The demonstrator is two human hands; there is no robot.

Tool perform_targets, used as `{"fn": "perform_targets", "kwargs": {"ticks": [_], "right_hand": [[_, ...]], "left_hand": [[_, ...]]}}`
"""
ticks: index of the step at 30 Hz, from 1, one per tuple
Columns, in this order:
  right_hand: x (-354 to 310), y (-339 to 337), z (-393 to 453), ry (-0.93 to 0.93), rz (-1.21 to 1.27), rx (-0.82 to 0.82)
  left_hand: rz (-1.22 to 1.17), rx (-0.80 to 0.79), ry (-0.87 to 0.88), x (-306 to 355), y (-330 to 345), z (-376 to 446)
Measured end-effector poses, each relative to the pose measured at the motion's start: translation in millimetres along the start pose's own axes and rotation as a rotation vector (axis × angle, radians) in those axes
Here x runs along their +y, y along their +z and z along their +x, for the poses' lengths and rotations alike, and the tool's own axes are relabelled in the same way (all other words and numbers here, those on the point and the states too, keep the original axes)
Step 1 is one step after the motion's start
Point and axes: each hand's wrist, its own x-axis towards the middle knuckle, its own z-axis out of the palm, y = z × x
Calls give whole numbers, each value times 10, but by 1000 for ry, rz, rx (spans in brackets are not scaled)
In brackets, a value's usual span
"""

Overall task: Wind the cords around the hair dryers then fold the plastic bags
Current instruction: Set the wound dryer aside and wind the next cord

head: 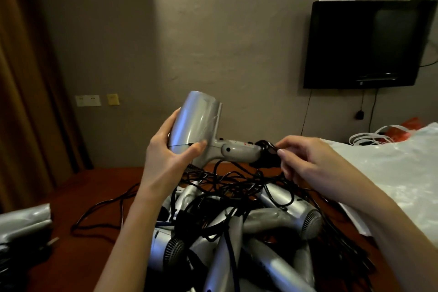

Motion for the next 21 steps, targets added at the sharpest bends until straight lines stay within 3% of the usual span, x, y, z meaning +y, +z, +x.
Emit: {"fn": "perform_targets", "kwargs": {"ticks": [5,9,17,21], "right_hand": [[24,249,40,-81,182,-66],[93,428,82,-160,105,-13],[285,355,116,-8,251,-146],[367,235,101,42,31,-65]], "left_hand": [[-39,160,-69,-42,80,11],[-143,225,-184,-48,15,31],[-302,26,-343,-12,120,10],[-340,-103,-355,43,117,5]]}}
